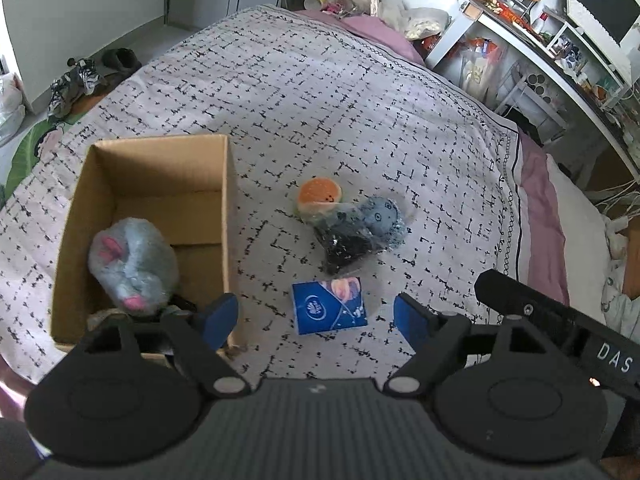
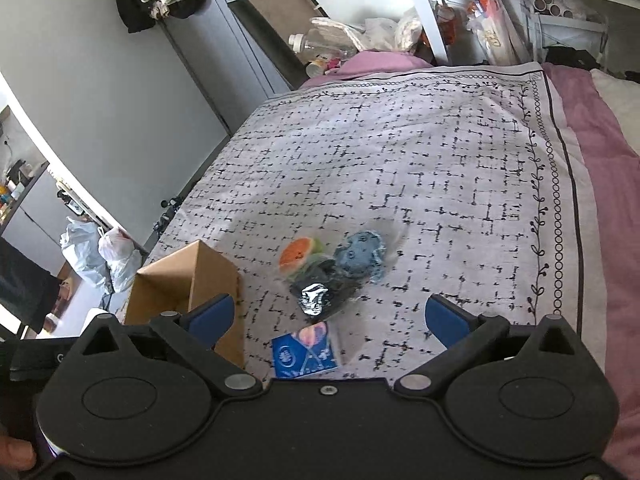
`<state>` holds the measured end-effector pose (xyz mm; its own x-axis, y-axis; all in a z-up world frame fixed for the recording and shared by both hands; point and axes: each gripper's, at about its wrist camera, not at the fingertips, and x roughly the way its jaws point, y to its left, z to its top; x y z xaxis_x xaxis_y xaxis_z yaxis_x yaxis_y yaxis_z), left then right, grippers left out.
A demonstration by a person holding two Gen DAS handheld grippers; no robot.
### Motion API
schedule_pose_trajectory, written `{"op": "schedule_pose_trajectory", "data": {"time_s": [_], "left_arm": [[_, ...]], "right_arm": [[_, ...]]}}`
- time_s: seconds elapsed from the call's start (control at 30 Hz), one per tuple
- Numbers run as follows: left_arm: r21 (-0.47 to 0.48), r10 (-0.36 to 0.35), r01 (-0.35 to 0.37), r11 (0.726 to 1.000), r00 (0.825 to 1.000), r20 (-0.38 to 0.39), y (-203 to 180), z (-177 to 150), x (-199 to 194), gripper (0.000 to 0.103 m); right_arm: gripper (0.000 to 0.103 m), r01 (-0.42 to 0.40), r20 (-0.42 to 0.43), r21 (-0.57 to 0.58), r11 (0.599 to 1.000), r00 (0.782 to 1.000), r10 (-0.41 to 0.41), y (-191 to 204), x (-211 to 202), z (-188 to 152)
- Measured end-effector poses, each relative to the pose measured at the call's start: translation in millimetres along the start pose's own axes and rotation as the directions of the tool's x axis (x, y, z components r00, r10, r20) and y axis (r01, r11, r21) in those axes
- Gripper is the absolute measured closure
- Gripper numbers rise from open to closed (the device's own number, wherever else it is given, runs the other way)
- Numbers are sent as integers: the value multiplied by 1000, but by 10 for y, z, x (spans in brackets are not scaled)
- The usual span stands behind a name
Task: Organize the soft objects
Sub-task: 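Withdraw both tools and move the left tool toward the blue tissue pack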
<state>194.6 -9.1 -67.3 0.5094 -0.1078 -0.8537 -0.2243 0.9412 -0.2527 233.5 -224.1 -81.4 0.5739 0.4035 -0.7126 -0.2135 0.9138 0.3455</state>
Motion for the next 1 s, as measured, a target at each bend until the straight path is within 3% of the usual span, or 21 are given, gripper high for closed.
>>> {"op": "schedule_pose_trajectory", "data": {"time_s": [0.43,1.0], "left_arm": [[-75,24,-26,997,999,-26,-150,-126,366,19],[-119,55,-64,991,996,-75,-278,-230,1039,19]], "right_arm": [[0,-43,-29,169,985,998,49,-412,208,0],[1,-78,-71,220,972,993,96,-603,527,53]]}}
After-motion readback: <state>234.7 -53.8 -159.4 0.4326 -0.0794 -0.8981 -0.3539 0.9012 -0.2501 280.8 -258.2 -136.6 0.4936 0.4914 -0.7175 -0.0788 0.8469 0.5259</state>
